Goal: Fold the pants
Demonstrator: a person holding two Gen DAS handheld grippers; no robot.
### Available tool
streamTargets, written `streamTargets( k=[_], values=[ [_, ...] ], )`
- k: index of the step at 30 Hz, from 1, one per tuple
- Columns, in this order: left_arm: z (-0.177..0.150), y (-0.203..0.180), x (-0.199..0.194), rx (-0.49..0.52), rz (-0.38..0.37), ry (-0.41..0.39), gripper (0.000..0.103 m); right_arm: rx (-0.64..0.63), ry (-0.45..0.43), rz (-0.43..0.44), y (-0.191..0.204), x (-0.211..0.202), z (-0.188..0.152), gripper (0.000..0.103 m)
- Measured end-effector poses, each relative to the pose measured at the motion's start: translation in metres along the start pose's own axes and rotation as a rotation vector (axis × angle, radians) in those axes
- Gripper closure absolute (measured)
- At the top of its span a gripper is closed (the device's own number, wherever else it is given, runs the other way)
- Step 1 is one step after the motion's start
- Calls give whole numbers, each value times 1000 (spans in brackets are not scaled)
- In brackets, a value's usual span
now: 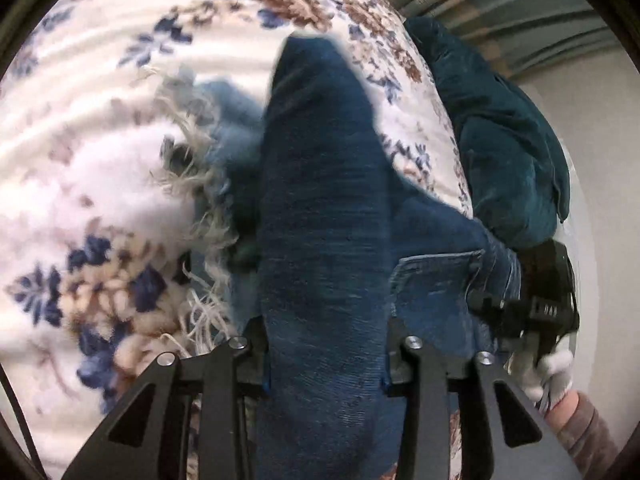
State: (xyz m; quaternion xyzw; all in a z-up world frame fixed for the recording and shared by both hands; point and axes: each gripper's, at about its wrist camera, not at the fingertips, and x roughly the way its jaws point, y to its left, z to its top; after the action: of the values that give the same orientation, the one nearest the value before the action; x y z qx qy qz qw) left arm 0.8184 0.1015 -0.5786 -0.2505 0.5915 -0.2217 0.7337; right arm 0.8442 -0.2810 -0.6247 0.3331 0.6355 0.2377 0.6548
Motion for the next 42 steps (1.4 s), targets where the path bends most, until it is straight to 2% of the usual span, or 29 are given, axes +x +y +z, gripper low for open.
streamTargets(
  k=[2,4,6,7,8,9,11,14,20,25,31,36,42],
  values=[
    [-2,8,-1,-27,-27,0,63,4,22,17,-5,6,8,61],
    [-4,4,-6,-57,-2,11,60,-4,33,-18,1,8,10,57],
    [-4,-10,-16,-58,92,32,54,-5,33,-110,18,4,4,37],
    [-6,-21,-25,-45,147,28,53,-15,22,-185,30,-2,0,29],
    [-11,-34,-34,-25,201,10,42,-31,13,-248,40,-7,-6,7],
    [-17,-47,-42,10,274,-3,23,-44,-5,-298,49,-12,-10,4],
    [-28,-65,-52,58,390,-49,10,-88,-87,-460,72,-29,-27,4],
    [-51,-88,-62,132,562,-98,4,-151,-195,-681,103,-38,-59,4],
    [-84,-121,-74,155,669,-134,4,-193,-259,-837,136,-37,-113,4],
    [-104,-152,-96,165,701,-184,4,-206,-311,-881,156,-68,-152,4],
    [-133,-187,-138,144,696,-251,4,-237,-369,-861,189,-115,-192,4],
    [-171,-225,-186,131,686,-302,4,-255,-421,-846,229,-154,-237,4],
    [-225,-265,-249,146,687,-365,4,-268,-508,-837,285,-209,-312,4]
  ],
)
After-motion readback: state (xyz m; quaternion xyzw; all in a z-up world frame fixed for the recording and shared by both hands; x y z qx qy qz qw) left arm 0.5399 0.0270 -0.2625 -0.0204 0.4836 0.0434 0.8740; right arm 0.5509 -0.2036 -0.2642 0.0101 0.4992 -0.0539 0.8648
